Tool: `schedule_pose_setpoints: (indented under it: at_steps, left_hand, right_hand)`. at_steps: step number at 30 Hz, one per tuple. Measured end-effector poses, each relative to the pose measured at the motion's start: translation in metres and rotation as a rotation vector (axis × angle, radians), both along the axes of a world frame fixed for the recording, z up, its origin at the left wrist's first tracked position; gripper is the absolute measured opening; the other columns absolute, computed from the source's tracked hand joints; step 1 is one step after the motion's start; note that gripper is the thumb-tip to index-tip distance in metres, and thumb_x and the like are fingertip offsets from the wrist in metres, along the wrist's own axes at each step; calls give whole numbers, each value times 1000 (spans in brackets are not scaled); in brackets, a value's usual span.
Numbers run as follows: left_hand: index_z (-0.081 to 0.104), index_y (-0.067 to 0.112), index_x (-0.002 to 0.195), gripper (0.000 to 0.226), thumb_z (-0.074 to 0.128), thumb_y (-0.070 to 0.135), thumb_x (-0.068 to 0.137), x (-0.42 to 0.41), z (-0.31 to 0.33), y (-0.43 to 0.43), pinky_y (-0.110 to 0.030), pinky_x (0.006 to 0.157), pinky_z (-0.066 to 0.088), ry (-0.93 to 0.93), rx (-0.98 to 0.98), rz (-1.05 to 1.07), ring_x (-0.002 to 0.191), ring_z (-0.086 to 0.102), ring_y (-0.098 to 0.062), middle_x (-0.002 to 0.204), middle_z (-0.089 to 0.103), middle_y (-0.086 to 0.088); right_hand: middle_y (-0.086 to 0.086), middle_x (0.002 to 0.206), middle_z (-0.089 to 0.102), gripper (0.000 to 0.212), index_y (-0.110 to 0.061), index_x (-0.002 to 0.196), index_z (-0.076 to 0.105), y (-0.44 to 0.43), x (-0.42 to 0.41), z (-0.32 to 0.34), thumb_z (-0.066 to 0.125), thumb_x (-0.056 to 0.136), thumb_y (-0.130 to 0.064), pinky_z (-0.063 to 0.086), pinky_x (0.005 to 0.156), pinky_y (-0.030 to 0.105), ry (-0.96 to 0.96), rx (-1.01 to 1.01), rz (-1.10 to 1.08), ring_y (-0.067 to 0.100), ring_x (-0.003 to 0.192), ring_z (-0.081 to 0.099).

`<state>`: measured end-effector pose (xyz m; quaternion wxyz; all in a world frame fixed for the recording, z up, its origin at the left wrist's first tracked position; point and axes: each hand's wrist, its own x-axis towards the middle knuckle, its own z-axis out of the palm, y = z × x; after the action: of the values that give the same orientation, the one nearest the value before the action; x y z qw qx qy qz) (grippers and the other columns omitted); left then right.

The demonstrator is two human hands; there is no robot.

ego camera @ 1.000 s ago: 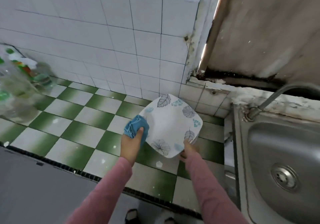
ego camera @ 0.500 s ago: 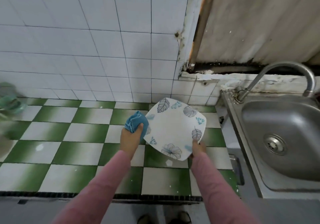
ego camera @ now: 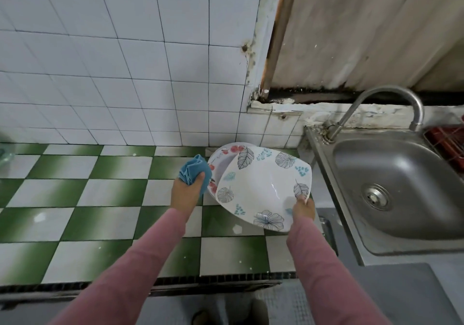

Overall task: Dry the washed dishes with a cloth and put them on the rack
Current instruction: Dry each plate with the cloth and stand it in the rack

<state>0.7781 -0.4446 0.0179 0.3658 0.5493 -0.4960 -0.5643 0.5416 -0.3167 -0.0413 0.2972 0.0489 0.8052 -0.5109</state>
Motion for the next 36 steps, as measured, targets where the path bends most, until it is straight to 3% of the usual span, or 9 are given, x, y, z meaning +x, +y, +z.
schedule_pose_setpoints:
  at_steps: [9,16,21,25,28,34,36]
  left_hand:
    - [47,17,128,39,63,26,94,-10,8,6,-35,88,50,-22,7,39,101,53,-22,111,54,-4]
    - [47,22,119,30,64,26,94,-19,11,6,-35,88,49,-19,5,81,98,54,-23,109,56,-5]
    - [49,19,121,32,64,26,94,-24,12,10,-36,88,50,-22,7,96,99,54,-23,109,56,-5]
    - [48,20,115,29,66,25,93,-28,12,12,-41,91,53,-14,11,91,101,58,-26,108,58,-7]
    - [49,19,115,28,66,23,93,-30,13,13,-41,91,52,5,9,90,100,57,-25,109,58,-7]
    - [47,21,116,28,64,23,94,-34,16,16,-38,86,53,19,19,79,94,56,-21,105,56,-4]
    - [47,20,116,27,64,22,94,-35,17,17,-37,84,53,31,18,77,88,56,-17,101,56,-2]
  right_hand:
    - [24,119,57,27,-6,119,49,0,-26,30,32,107,-24,44,86,41,119,40,77,33,94,52]
    - [23,123,58,30,-6,126,47,-9,-39,56,32,107,-23,47,95,44,172,73,148,42,111,57]
    - [23,124,58,25,-6,118,48,-16,-46,63,34,107,-23,45,91,40,193,68,199,40,111,58]
    - [23,130,54,35,-3,133,44,-20,-43,78,34,108,-25,40,89,36,228,69,241,40,119,54]
    - [21,132,53,37,-5,133,43,-26,-40,85,36,107,-30,44,94,40,279,33,259,40,116,56]
    - [21,121,61,46,0,126,53,-38,-37,100,38,106,-39,41,85,36,320,2,280,39,112,58]
    - [18,111,62,47,0,122,57,-40,-33,106,36,106,-38,40,82,34,331,-17,298,35,102,57]
